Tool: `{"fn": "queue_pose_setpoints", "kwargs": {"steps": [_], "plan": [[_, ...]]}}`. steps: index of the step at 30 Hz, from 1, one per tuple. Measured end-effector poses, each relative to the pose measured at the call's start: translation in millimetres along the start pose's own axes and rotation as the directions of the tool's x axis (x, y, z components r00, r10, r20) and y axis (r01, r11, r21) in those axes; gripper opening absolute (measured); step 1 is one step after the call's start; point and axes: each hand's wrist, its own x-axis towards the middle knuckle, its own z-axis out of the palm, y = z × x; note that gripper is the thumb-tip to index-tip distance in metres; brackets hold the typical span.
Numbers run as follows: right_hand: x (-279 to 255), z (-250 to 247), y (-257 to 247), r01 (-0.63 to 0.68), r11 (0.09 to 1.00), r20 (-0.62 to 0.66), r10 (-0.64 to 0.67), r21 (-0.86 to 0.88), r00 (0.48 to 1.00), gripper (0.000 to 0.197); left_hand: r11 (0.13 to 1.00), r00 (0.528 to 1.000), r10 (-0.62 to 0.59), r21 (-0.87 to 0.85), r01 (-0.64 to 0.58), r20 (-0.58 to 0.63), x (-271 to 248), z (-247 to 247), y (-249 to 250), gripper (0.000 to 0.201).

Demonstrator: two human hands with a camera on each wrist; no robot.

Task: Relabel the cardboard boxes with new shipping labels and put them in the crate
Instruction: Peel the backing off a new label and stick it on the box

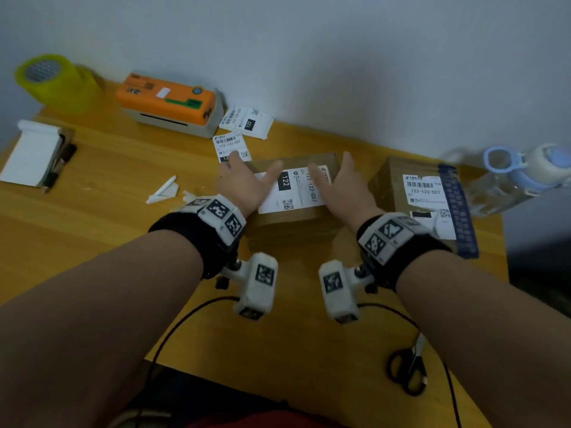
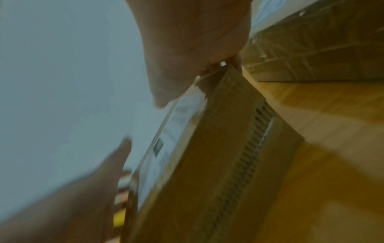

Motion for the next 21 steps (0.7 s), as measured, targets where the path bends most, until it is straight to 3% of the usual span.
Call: {"fn": "queue_pose_setpoints", "kwargs": {"steps": [2, 5, 8, 11, 16, 21], "plan": [[-12.2, 7.7, 0.2, 0.026, 0.991, 0.033, -0.022, -0.134, 0.999, 0.11, 0.988, 0.999, 0.023, 0.152, -0.028, 0.04, -14.8, 5.8, 4.1, 0.112], [-16.9, 9.3, -2.6, 0.014, 0.993, 0.045, -0.009, -0.118, 0.999, 0.118, 0.983, 0.995, 0.036, 0.179, -0.052, 0.093, -23.6, 11.3, -0.9, 0.121], [-10.9, 1.2, -2.6, 0.0, 1.0, 0.065, 0.002, -0.028, 0.998, 0.108, 0.982, 0.992, 0.035, 0.178, -0.056, 0.123, -15.2, 7.1, -8.1, 0.121], [-11.0, -9.2, 4.7, 0.064, 0.997, 0.09, -0.067, 0.035, 0.994, 0.097, 0.977, 0.98, 0.074, 0.183, -0.108, 0.186, -6.9, -0.3, -14.7, 0.122], [-19.7, -21.8, 30.7, 0.148, 0.98, 0.166, -0.17, 0.135, 0.971, 0.08, 0.98, 0.928, 0.197, -0.083, -0.18, 0.317, 3.1, -16.7, -46.6, 0.128], [-24.0, -18.6, 32.9, 0.134, 0.971, 0.166, -0.167, 0.196, 0.972, 0.068, 0.966, 0.9, 0.246, -0.166, -0.197, 0.36, 6.6, -17.4, -58.2, 0.113]]}}
